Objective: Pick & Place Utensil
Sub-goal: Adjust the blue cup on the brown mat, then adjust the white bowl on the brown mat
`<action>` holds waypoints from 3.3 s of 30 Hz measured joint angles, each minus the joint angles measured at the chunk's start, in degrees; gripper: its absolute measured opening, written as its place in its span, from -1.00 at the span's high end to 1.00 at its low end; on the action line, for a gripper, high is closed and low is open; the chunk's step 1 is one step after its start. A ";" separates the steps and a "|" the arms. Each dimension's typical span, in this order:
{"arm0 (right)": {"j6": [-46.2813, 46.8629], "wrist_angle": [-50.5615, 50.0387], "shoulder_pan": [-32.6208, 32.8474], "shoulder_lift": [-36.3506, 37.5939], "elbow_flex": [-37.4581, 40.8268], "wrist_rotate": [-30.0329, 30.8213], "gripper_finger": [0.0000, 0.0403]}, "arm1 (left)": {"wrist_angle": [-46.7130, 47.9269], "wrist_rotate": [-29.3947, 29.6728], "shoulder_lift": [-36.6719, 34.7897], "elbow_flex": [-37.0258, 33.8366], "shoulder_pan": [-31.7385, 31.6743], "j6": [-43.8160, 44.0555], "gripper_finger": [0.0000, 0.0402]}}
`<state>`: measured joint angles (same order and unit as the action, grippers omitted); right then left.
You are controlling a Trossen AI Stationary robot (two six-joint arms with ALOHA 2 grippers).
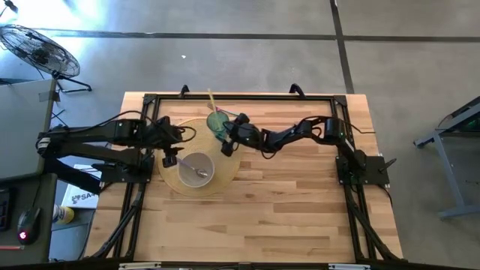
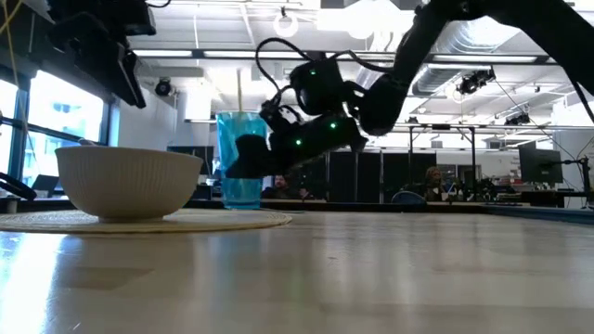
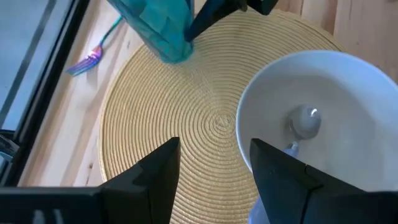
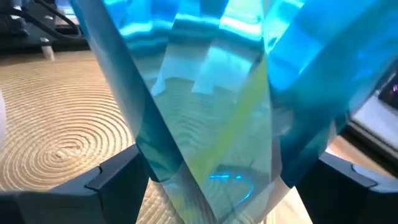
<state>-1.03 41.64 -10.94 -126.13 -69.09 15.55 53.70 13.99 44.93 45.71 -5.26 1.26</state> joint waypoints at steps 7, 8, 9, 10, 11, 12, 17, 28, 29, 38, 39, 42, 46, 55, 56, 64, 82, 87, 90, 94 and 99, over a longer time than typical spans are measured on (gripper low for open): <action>0.54 -0.91 -0.69 -0.19 0.25 -1.05 -0.67 | -0.07 -0.01 -0.29 0.00 0.00 -0.58 0.06; 0.05 -0.92 -0.70 -0.20 0.25 -0.92 -0.68 | -0.05 -0.01 -0.29 0.00 0.00 -0.57 0.06; -0.51 -0.83 -0.72 -0.20 0.25 -0.55 -0.71 | -0.05 -0.01 -0.29 0.00 0.00 -0.53 0.06; -0.97 -0.73 -0.72 -0.20 0.25 -0.09 -0.74 | -0.05 -0.03 -0.29 0.00 0.00 -0.45 0.06; -1.45 -0.85 -0.72 -0.20 0.25 0.04 -0.76 | -0.03 -0.17 -0.29 0.00 0.00 -0.38 0.06; -1.61 -1.26 -0.69 -0.20 0.25 0.26 -0.79 | -0.03 -0.38 -0.27 0.00 0.00 0.02 0.06; -0.50 -3.19 -0.83 -0.17 0.20 0.45 -0.85 | -0.03 -1.80 -0.05 0.00 0.02 0.69 0.06; 1.62 -4.98 -0.66 0.83 0.20 0.39 -0.97 | -0.43 -5.69 -0.02 0.00 0.02 2.24 0.06; 2.26 -5.56 -0.66 1.20 0.20 0.32 -0.97 | -0.40 -5.70 -0.02 0.00 0.02 2.38 0.06; 5.23 -16.76 -0.42 5.21 0.23 0.16 -0.98 | -0.27 -5.98 0.63 0.02 0.02 2.49 0.06; 5.31 -18.38 -0.31 5.80 0.22 0.14 -0.98 | -0.49 -6.00 1.06 0.02 0.02 2.49 0.06; 5.70 -23.51 0.53 7.65 0.22 0.47 -0.98 | -1.70 -6.81 3.21 0.02 0.02 2.49 0.06; 6.31 -29.77 2.51 10.62 0.18 2.46 -0.98 | -3.27 -9.44 7.12 0.02 0.02 2.17 0.06; 6.79 -37.11 7.68 15.94 0.20 12.01 -0.98 | -5.74 -12.04 16.38 0.02 0.00 0.01 0.06; 6.93 -37.16 8.30 16.12 0.20 12.39 -0.98 | -6.24 -11.77 17.22 0.02 -0.02 0.55 0.06; 7.03 -36.44 11.28 16.37 0.20 15.68 -0.98 | -8.29 -12.80 22.47 0.07 -6.89 1.76 0.06; 7.03 -36.30 11.36 16.37 0.20 15.81 -0.98 | -7.27 -16.09 27.72 -1.53 -10.12 -4.07 0.19; 7.62 -36.28 11.36 16.37 0.20 15.74 -0.98 | -8.31 -18.80 27.73 -1.60 -10.12 -4.11 0.54; 8.11 -36.28 11.36 16.37 0.20 15.67 -0.98 | -8.64 -19.27 27.71 -1.60 -10.12 -4.33 0.76; 8.34 -36.30 11.41 16.37 0.20 15.15 -0.98 | -8.78 -19.73 27.65 -1.57 -10.12 -3.78 0.96; 8.34 -36.28 11.50 16.37 0.20 14.95 -0.98 | -8.60 -19.49 27.65 -1.60 -10.14 -2.26 0.92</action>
<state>7.31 5.36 0.56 -109.75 -68.88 30.50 45.10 -5.50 72.58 44.12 -15.40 -1.00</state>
